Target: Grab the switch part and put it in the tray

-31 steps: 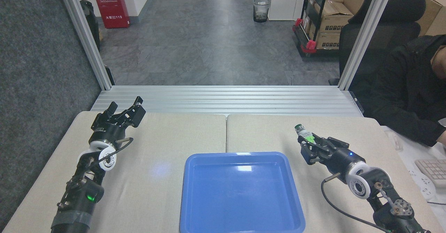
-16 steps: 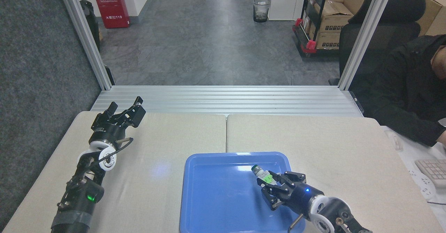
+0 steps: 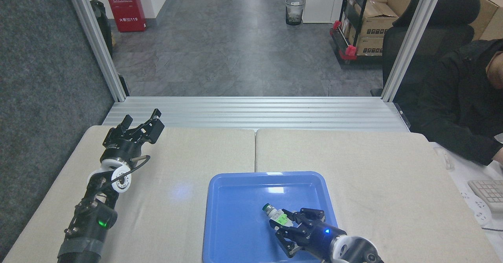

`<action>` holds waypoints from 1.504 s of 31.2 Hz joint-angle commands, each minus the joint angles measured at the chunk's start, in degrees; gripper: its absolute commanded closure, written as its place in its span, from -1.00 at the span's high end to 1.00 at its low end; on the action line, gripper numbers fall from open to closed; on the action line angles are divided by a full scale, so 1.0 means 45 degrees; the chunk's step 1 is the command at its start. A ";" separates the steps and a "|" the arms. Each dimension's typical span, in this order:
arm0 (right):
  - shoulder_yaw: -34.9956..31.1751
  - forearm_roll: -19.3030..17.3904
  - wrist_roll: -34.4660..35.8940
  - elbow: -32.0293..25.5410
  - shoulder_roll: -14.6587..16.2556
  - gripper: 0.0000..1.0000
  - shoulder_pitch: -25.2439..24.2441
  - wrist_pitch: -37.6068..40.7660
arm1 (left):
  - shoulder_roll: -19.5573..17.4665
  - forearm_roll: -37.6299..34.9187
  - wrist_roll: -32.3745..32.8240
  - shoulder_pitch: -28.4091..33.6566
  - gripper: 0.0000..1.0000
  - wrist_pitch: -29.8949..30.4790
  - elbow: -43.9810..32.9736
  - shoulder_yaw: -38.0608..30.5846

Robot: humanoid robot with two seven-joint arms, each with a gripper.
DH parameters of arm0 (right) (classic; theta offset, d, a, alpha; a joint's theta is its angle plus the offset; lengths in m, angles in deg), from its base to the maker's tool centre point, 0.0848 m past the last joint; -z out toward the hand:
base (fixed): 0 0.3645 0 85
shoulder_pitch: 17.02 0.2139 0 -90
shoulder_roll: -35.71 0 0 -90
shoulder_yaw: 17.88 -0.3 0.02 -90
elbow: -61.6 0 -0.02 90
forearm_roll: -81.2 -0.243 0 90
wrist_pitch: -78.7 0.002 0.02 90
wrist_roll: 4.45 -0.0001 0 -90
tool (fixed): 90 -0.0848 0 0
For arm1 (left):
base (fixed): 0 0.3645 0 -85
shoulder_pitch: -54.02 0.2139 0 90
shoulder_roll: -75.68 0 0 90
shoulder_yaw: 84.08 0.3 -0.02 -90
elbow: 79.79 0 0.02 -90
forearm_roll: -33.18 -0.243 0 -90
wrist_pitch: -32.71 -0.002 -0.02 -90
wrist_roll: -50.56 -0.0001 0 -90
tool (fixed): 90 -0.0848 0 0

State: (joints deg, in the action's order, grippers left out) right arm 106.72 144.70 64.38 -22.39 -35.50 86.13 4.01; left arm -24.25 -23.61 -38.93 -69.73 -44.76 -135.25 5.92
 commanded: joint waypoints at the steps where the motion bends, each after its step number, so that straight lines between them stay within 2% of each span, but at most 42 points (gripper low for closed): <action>1: -0.0307 -0.0302 -0.0002 -0.0377 -0.0367 0.77 -0.0111 -0.0004 | 0.0000 0.0003 0.0003 0.0000 1.00 0.0008 0.0002 0.0293; 4: -0.0464 -0.0810 -0.0022 -0.0377 -0.0289 0.94 -0.0111 -0.0023 | 0.0000 0.0003 0.0003 0.0000 1.00 0.0008 0.0002 0.0293; 10: -0.1633 -0.1514 -0.0022 -0.0416 -0.0074 0.97 -0.0111 -0.0004 | 0.0000 0.0003 0.0003 0.0000 1.00 -0.0011 0.0002 0.0293; 14: -0.3913 -0.1612 -0.0022 -0.0514 -0.0074 0.97 0.0103 -0.0023 | 0.0000 0.0003 -0.0016 0.0000 1.00 0.0008 0.0002 0.0313; 17: -0.6064 -0.1904 -0.0022 -0.0397 -0.0171 0.96 0.1096 0.0016 | 0.0000 0.0003 -0.0016 0.0000 1.00 0.0008 0.0002 0.0293; 20: -0.7161 -0.2334 -0.0003 -0.0066 0.0023 0.96 0.1821 -0.0023 | 0.0000 0.0003 -0.0016 0.0000 1.00 0.0008 0.0002 0.0293; 23: -0.7494 -0.2335 0.0095 0.0577 0.0569 0.96 0.2075 -0.0082 | 0.0000 0.0003 -0.0016 0.0000 1.00 -0.0011 0.0002 0.0313; 25: -0.7651 -0.2315 0.0173 0.1182 0.0687 0.96 0.2291 -0.0140 | 0.0000 0.0003 -0.0016 0.0000 1.00 -0.0011 0.0002 0.0293; 29: -0.7652 -0.2276 0.0915 0.2180 0.0688 0.97 0.2214 -0.0277 | 0.0000 0.0003 -0.0016 0.0000 1.00 0.0008 0.0002 0.0313; 38: -0.7632 -0.2081 0.1169 0.3742 0.0921 0.98 0.2252 -0.0316 | 0.0000 0.0003 0.0003 0.0000 1.00 0.0008 0.0002 0.0293; 47: -0.7632 -0.2081 0.1208 0.3998 0.1586 0.98 0.2311 -0.0375 | 0.0000 -0.0017 -0.0016 0.0000 1.00 0.0008 0.0002 0.0293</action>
State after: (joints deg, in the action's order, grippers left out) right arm 77.30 135.36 69.66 -11.59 -32.02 95.86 2.42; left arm -24.25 -23.61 -39.01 -69.73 -44.76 -135.25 5.92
